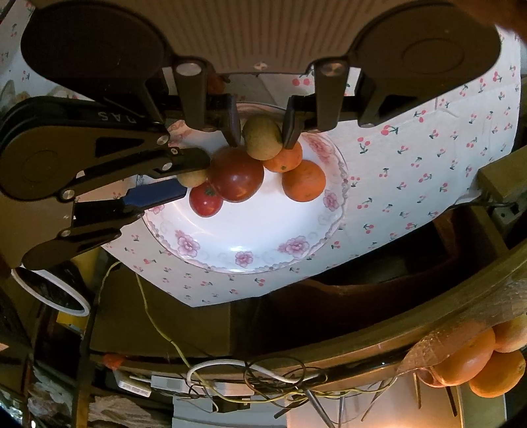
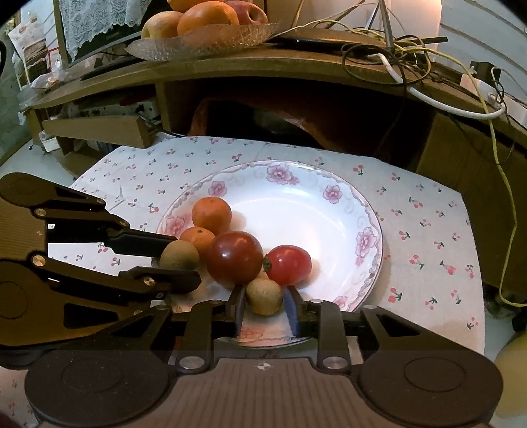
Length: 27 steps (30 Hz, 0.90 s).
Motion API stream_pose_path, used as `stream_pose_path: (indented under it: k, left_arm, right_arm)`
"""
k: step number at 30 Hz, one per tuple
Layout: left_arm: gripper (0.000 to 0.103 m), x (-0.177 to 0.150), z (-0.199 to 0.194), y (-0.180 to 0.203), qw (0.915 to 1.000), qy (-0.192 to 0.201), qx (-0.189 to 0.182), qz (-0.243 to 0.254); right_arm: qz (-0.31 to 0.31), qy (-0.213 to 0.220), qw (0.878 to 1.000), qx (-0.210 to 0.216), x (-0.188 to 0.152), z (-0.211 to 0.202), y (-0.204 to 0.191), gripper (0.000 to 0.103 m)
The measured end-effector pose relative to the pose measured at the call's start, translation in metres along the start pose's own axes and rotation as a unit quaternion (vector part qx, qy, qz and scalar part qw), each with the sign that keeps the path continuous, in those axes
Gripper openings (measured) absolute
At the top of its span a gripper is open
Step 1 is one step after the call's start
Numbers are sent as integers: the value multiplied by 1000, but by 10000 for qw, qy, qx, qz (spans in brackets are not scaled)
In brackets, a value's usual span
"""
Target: Organize fruits
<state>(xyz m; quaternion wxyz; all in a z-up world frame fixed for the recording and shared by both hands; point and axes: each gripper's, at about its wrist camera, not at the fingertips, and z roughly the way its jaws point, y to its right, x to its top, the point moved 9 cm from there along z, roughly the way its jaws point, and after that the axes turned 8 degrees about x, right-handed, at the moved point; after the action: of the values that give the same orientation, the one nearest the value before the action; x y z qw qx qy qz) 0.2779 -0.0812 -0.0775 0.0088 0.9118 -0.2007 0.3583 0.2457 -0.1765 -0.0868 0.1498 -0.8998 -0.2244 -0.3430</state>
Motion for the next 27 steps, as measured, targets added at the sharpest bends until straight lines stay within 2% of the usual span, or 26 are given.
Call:
stream_pose_path:
  k: [5,27]
  left_arm:
    - [34,1,-2,-1,10000,17,16,-10]
    - [35,6,-19,-7,9997,208,77,-40]
  right_arm:
    - [45,51,10000,-33,2,-3,3,39]
    - [-52,263,9996,25,6,-18,-3,43]
